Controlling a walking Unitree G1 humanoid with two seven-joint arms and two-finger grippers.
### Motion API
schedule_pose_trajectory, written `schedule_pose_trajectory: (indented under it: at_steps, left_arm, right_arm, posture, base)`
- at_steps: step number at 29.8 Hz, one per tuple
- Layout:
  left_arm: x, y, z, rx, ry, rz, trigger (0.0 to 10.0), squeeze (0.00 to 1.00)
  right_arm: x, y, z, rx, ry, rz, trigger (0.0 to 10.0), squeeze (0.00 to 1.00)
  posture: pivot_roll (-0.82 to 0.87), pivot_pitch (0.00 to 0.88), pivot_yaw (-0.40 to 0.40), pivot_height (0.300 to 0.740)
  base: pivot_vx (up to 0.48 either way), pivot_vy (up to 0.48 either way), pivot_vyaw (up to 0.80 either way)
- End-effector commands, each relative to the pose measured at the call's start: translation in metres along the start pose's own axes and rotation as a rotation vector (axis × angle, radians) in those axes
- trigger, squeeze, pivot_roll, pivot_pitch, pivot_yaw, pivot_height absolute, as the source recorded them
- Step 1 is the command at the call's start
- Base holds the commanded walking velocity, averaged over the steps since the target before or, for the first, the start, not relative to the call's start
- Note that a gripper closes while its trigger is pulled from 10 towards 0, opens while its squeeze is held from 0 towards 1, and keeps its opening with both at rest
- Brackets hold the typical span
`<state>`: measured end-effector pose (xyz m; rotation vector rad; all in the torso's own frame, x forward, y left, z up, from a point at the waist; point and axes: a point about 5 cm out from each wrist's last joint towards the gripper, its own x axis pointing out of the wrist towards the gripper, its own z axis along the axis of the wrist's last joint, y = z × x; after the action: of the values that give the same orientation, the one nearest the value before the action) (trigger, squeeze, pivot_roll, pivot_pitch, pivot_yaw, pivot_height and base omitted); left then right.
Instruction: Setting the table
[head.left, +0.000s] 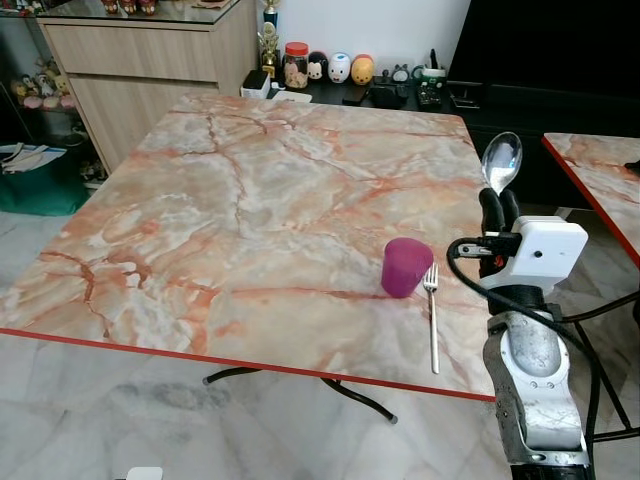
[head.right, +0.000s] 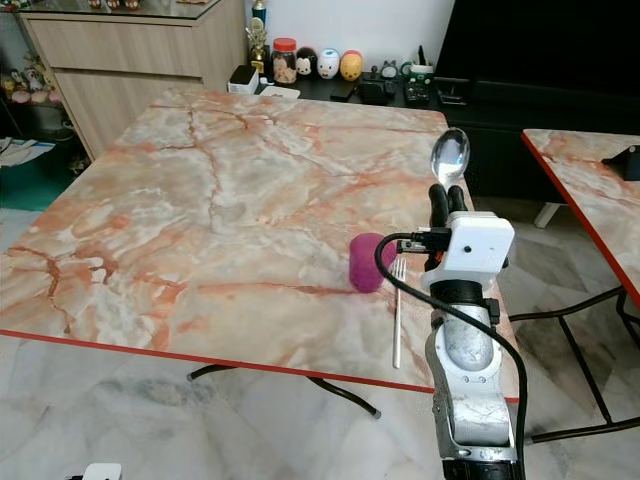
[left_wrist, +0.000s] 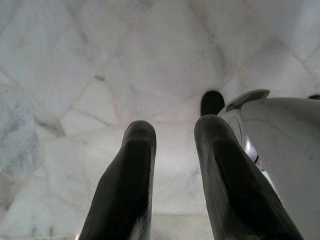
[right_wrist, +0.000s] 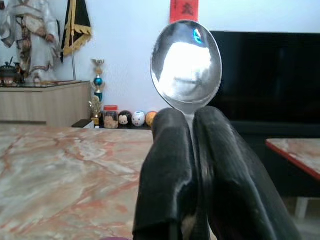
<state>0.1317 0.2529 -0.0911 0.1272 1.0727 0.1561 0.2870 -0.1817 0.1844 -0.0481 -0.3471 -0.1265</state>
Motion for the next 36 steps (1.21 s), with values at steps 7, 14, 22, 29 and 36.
schedule_pose_trajectory:
  at_steps: [7,14,22,29,36]
  left_arm:
    - [0.000,-0.003,-0.005,0.018,0.024,0.008,10.0,0.00]
    - [0.000,-0.005,-0.003,0.018,0.007,-0.011,10.0,0.00]
    - [0.000,-0.006,-0.002,0.020,0.002,-0.021,10.0,0.00]
    - [0.000,-0.006,-0.002,0.015,0.002,-0.021,10.0,0.00]
    - [0.000,-0.005,-0.002,-0.002,0.002,-0.015,10.0,0.00]
  right_arm:
    - [0.006,-0.004,0.000,0.002,0.008,-0.016,10.0,0.00]
    - [0.009,-0.004,-0.001,0.004,0.016,-0.015,10.0,0.00]
    - [0.009,-0.003,-0.002,0.029,0.032,-0.016,10.0,0.00]
    - [0.008,-0.001,-0.010,0.049,0.072,-0.010,10.0,0.00]
    - [0.010,0.000,-0.011,0.043,0.073,-0.007,10.0,0.00]
  posture:
    - [0.11,0.000,-0.087,0.715]
    - [0.11,0.000,-0.093,0.715]
    - [0.11,0.000,-0.093,0.715]
    - [0.11,0.000,-0.094,0.715]
    - [0.11,0.000,-0.088,0.715]
  base:
    - [0.000,0.000,0.00]
    - [0.000,0.000,0.00]
    - [0.000,0.000,0.00]
    - [0.000,0.000,-0.68]
    - [0.000,0.000,0.00]
